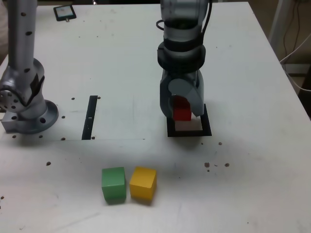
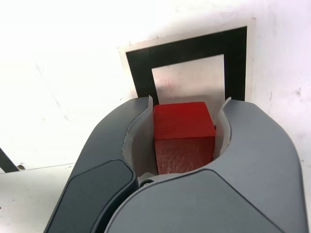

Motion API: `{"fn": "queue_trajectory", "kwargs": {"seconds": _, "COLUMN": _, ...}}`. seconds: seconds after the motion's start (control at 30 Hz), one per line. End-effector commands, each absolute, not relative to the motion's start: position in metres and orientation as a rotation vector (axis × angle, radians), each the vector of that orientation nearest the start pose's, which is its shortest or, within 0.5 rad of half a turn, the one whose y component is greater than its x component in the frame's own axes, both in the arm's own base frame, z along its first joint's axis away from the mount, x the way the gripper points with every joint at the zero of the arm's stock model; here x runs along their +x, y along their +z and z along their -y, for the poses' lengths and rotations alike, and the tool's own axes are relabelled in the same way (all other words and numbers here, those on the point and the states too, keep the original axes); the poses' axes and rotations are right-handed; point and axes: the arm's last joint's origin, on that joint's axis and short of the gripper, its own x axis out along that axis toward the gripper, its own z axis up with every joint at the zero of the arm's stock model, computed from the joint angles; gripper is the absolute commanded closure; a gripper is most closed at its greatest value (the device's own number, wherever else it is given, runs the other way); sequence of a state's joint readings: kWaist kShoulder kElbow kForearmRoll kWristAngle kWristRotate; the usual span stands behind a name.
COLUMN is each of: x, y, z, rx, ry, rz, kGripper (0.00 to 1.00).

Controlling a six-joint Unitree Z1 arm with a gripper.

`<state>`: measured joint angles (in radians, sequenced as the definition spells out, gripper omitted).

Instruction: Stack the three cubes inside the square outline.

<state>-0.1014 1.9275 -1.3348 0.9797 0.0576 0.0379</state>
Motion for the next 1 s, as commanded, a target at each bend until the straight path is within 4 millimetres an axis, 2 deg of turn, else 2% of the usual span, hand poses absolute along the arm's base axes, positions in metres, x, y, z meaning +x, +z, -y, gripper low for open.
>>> {"fn": "queue_trajectory", "kwargs": {"seconds": 0.0, "x": 0.337, "y": 0.231, "z": 0.027, "rx": 0.146, "ry": -0.065, "rz": -1.584, "kGripper": 0.77}}
{"fn": "queue_trajectory", "kwargs": {"seconds": 0.1, "x": 0.34, "y": 0.225, "z": 0.025, "rx": 0.14, "ry": -0.064, "rz": -1.599, "kGripper": 0.72}}
{"fn": "queue_trajectory", "kwargs": {"seconds": 0.17, "x": 0.342, "y": 0.223, "z": 0.024, "rx": 0.139, "ry": -0.064, "rz": -1.607, "kGripper": 0.64}}
{"fn": "queue_trajectory", "kwargs": {"seconds": 0.23, "x": 0.343, "y": 0.221, "z": 0.023, "rx": 0.142, "ry": -0.065, "rz": -1.609, "kGripper": 0.5}}
{"fn": "queue_trajectory", "kwargs": {"seconds": 0.37, "x": 0.344, "y": 0.222, "z": 0.023, "rx": 0.15, "ry": -0.072, "rz": -1.605, "kGripper": 0.13}}
{"fn": "queue_trajectory", "kwargs": {"seconds": 0.43, "x": 0.343, "y": 0.224, "z": 0.023, "rx": 0.153, "ry": -0.075, "rz": -1.601, "kGripper": 0.03}}
{"fn": "queue_trajectory", "kwargs": {"seconds": 0.8, "x": 0.328, "y": 0.247, "z": 0.031, "rx": 0.151, "ry": -0.106, "rz": -1.561, "kGripper": 0.0}}
{"fn": "queue_trajectory", "kwargs": {"seconds": 0.97, "x": 0.311, "y": 0.282, "z": 0.052, "rx": 0.167, "ry": -0.108, "rz": -1.503, "kGripper": 0.0}}
